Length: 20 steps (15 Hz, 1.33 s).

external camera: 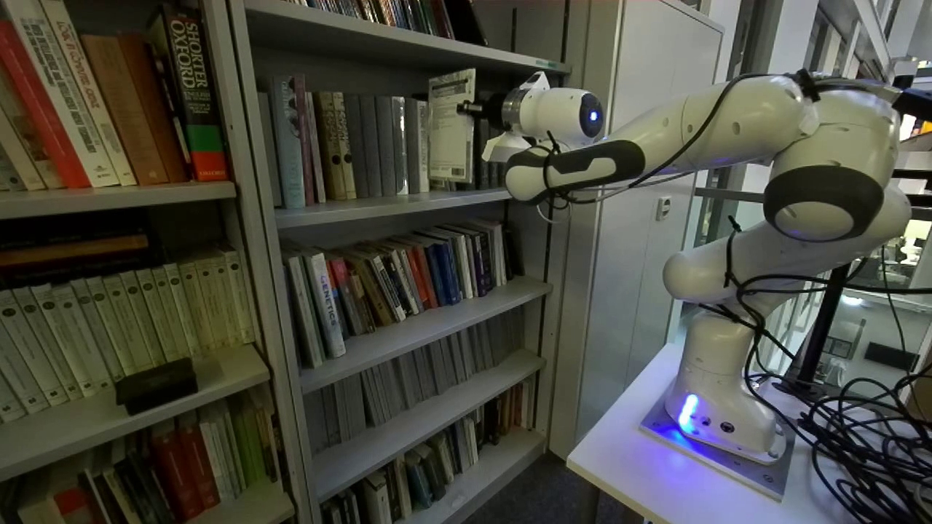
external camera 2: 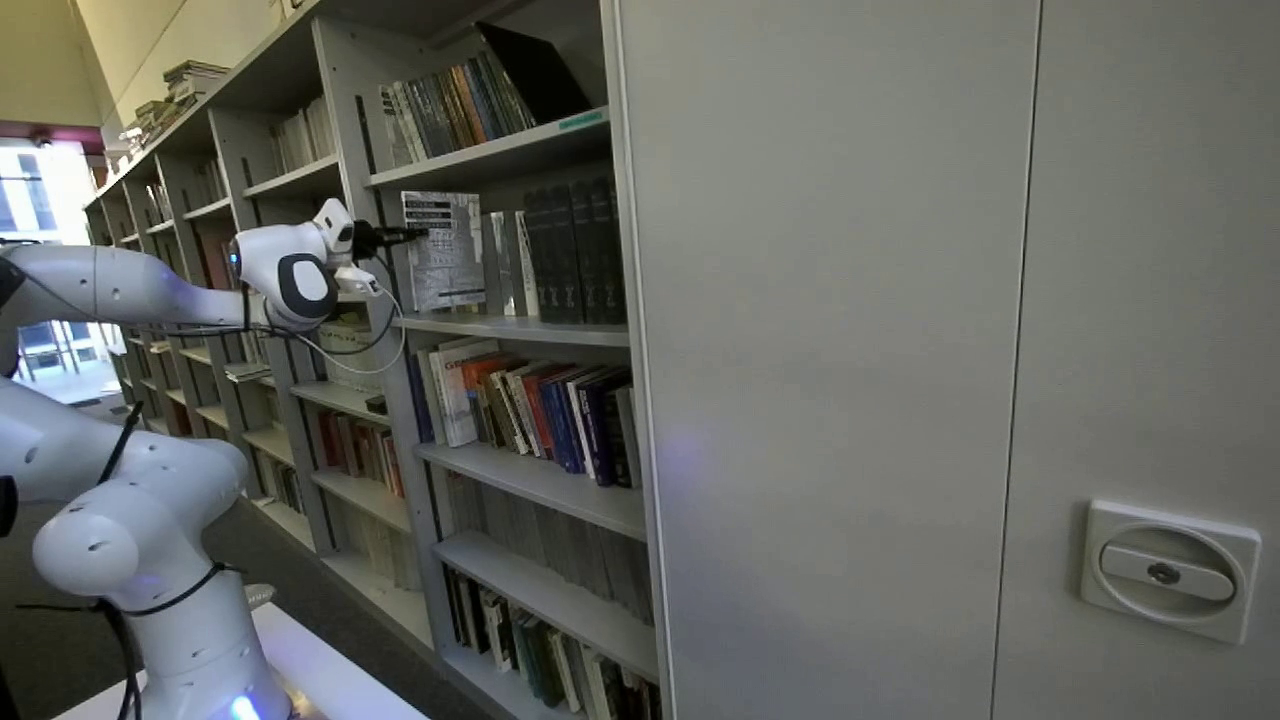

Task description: Move the thin white book to the right

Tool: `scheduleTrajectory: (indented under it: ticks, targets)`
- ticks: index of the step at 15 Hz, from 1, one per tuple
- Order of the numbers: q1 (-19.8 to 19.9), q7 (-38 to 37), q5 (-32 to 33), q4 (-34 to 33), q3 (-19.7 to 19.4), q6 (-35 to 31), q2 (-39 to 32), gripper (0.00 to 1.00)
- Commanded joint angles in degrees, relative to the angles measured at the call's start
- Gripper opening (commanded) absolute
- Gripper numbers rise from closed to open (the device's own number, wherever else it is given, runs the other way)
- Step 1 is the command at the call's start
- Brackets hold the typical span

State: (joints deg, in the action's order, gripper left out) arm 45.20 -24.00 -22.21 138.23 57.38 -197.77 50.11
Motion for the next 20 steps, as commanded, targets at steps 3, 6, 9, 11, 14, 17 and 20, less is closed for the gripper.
scheduleTrajectory:
  ticks: [3, 6, 9, 11, 14, 17, 20]
  targets:
    - [1.9, 1.3, -0.8, -0.9, 0.7, -0.7, -0.1, 0.02]
    - [3.0, 1.2, -0.8, -1.4, 1.6, -0.7, -0.2, 0.02]
    - [4.0, 1.1, -0.8, -1.6, 2.6, -0.7, -0.2, 0.02]
    - [4.6, 1.1, -0.9, -1.6, 3.1, -0.7, -0.1, 0.02]
    - [5.5, 0.9, -1.1, -1.5, 3.8, -0.7, 0.0, 0.02]
    - [6.1, 0.7, -1.2, -1.7, 4.3, -0.7, 0.1, 0.02]
    - [6.6, 0.6, -1.2, -1.9, 4.9, -0.7, 0.0, 0.02]
